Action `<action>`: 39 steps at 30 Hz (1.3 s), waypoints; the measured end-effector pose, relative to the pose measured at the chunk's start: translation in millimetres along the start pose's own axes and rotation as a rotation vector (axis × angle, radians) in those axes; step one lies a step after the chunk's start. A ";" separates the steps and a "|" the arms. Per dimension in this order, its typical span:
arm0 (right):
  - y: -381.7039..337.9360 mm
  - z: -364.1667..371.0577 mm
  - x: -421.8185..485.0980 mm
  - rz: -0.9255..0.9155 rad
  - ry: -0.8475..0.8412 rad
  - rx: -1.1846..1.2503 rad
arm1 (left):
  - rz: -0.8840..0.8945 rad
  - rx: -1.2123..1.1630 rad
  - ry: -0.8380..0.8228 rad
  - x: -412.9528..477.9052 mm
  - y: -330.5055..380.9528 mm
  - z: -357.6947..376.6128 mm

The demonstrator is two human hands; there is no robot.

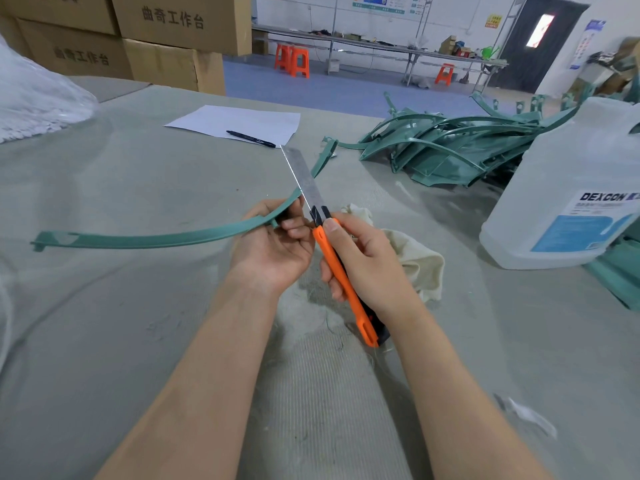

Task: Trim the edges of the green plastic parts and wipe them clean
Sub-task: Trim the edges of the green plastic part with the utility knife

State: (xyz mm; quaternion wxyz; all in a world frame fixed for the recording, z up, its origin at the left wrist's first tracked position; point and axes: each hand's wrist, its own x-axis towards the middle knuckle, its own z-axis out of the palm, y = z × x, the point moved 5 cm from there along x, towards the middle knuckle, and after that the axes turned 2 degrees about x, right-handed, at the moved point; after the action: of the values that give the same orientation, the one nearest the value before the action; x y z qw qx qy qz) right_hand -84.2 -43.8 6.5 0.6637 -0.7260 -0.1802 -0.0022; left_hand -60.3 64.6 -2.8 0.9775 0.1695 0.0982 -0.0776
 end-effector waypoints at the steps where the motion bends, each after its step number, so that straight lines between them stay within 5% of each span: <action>1: -0.2 -0.5 0.0 0.001 0.001 0.002 | 0.001 -0.003 -0.003 0.0 0.2 0.3; 10: -2.9 21.3 -3.4 -0.017 -0.127 -0.036 | 0.022 -0.008 0.045 8.5 0.5 -12.2; 21: -2.6 -3.9 1.1 0.011 0.098 -0.005 | 0.006 0.067 -0.023 7.0 -1.0 -3.0; 39: -2.1 1.4 0.2 0.001 0.017 0.004 | 0.038 0.037 -0.012 4.6 -0.5 -0.3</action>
State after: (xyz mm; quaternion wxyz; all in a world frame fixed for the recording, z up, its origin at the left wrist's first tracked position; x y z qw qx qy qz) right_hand -84.9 -42.3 8.4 0.6667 -0.7246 -0.1744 -0.0078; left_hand -56.0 63.7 -4.2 0.9762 0.1888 0.0875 -0.0616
